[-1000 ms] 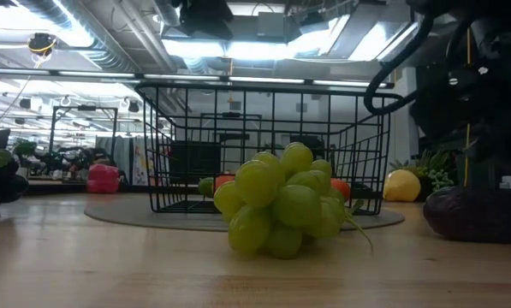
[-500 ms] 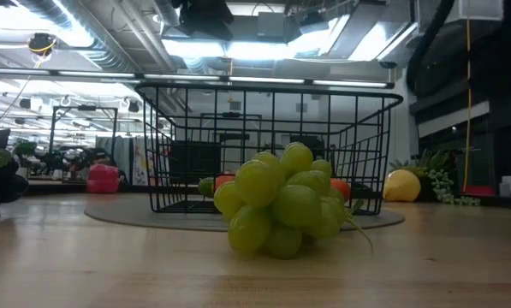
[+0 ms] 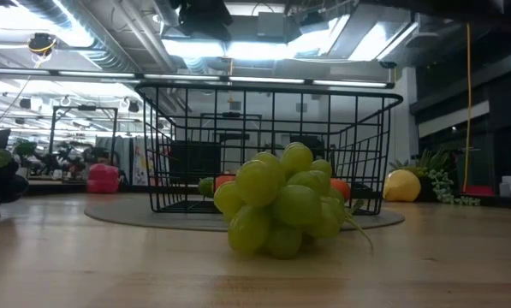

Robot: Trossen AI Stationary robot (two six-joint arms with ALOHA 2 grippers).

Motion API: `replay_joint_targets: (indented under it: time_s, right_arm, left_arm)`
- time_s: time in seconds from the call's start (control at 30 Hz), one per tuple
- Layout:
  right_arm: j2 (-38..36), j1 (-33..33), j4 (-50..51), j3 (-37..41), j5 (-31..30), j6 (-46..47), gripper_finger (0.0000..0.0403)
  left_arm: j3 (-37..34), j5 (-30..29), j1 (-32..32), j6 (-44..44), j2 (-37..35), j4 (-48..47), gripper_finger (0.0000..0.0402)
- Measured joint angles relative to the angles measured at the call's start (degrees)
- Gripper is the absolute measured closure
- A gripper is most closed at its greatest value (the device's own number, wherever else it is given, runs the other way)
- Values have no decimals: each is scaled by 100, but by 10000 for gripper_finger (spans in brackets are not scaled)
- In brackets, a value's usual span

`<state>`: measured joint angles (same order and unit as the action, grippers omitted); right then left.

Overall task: Build produce basket
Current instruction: Put the purple eggplant into the wire basket, then put the black grapes into the wire basket

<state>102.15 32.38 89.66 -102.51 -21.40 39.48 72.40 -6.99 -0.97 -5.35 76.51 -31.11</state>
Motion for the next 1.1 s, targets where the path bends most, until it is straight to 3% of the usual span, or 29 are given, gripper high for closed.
replay_joint_targets:
  time_s: [0.17, 0.27, 0.53, 0.7, 0.9, 1.1]
  right_arm:
    - [-4, -230, -355, -346, -1844, -656, 355]
    - [6, -555, -558, -388, -2226, -683, 353]
    - [7, -1598, -1461, -397, -1339, -1075, 339]
    - [7, -2047, -2053, -397, -661, -1887, 271]
    - [7, -2341, -2039, -397, -585, -1739, 174]
    - [7, -2397, -1565, -397, -542, -1577, 144]
  left_arm:
    - [0, -1, 0, 128, 0, -40, 192]
    - [0, 1, 0, 147, 0, -40, 192]
    - [0, -5, -2, 296, 0, -167, 192]
    - [0, -11, -2, 291, 0, -385, 192]
    - [0, -10, -2, 248, 0, -468, 192]
    - [0, -236, 0, 16, -10, -881, 192]
